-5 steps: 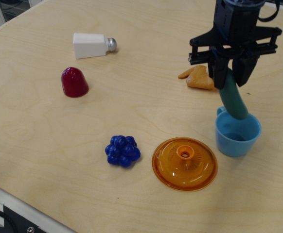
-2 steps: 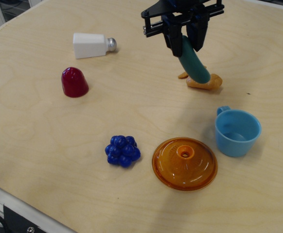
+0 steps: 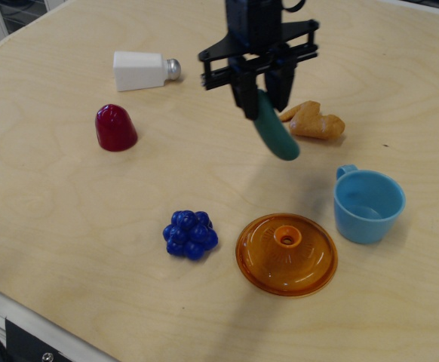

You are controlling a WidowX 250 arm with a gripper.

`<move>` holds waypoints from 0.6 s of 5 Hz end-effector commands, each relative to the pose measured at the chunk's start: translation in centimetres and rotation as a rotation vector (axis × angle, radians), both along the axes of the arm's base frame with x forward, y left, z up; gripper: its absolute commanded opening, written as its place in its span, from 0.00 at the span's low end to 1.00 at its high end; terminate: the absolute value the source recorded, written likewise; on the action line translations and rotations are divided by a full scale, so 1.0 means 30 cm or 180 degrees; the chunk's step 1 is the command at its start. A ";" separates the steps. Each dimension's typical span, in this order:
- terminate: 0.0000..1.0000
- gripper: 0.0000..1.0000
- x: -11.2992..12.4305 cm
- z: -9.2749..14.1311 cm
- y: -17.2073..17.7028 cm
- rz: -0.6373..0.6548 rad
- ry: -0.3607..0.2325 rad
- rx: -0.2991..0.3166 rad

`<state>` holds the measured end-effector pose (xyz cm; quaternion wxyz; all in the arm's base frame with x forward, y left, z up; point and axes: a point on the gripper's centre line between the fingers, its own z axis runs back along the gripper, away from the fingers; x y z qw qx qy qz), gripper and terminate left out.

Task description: Take cucumber out of cup

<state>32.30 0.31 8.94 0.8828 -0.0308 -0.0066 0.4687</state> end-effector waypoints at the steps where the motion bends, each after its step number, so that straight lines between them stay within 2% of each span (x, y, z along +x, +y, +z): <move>1: 0.00 0.00 -0.059 -0.065 0.143 0.0284 0.0168 0.0205; 3: 0.00 0.00 -0.105 -0.161 0.204 0.0408 0.0429 0.0213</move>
